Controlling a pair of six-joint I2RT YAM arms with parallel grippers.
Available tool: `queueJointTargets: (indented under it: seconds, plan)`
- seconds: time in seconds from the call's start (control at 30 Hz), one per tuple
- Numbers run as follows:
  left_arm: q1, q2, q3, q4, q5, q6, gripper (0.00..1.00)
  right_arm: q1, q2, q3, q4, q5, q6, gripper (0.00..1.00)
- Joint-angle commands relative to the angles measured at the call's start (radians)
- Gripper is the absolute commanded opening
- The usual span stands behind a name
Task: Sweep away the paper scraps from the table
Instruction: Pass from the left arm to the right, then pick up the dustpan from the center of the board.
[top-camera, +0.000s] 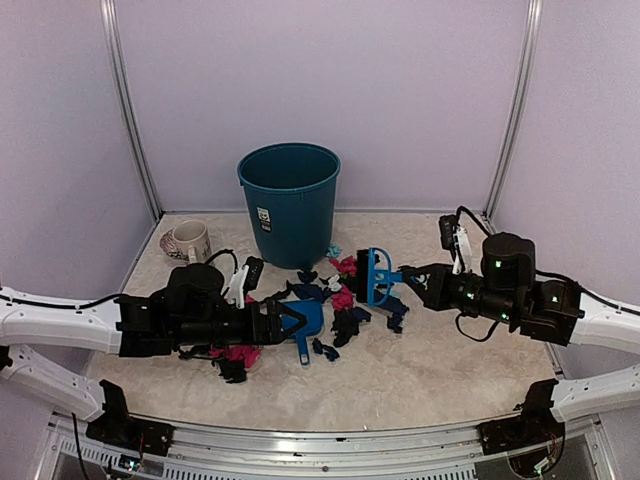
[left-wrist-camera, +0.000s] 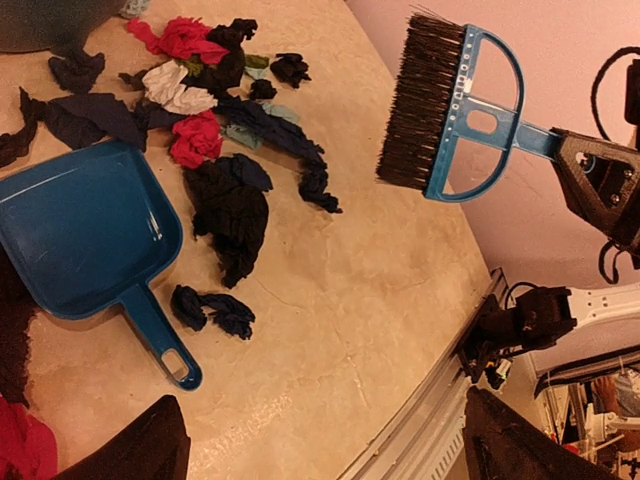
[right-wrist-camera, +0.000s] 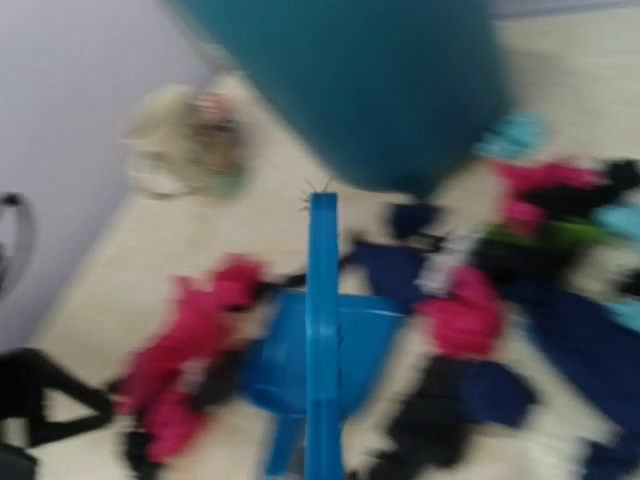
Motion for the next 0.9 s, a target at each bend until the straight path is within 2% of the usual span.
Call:
queueJointTargets:
  seconds: [0.0, 0.1, 0.6, 0.87]
  plan:
    - [-0.017, 0.086, 0.062, -0.169, -0.093, -0.057, 0.91, -0.012, -0.048, 0.013, -0.169, 0.179, -0.051, 0.0]
    - [-0.031, 0.153, 0.093, -0.175, -0.087, -0.09, 0.9, -0.013, -0.063, 0.006, -0.195, 0.2, -0.052, 0.0]
    - [-0.08, 0.538, 0.396, -0.463, -0.225, -0.107, 0.81, -0.015, -0.181, -0.082, -0.213, 0.216, -0.027, 0.0]
    - [-0.088, 0.655, 0.494, -0.566, -0.294, -0.142, 0.76, -0.015, -0.243, -0.112, -0.226, 0.22, -0.021, 0.0]
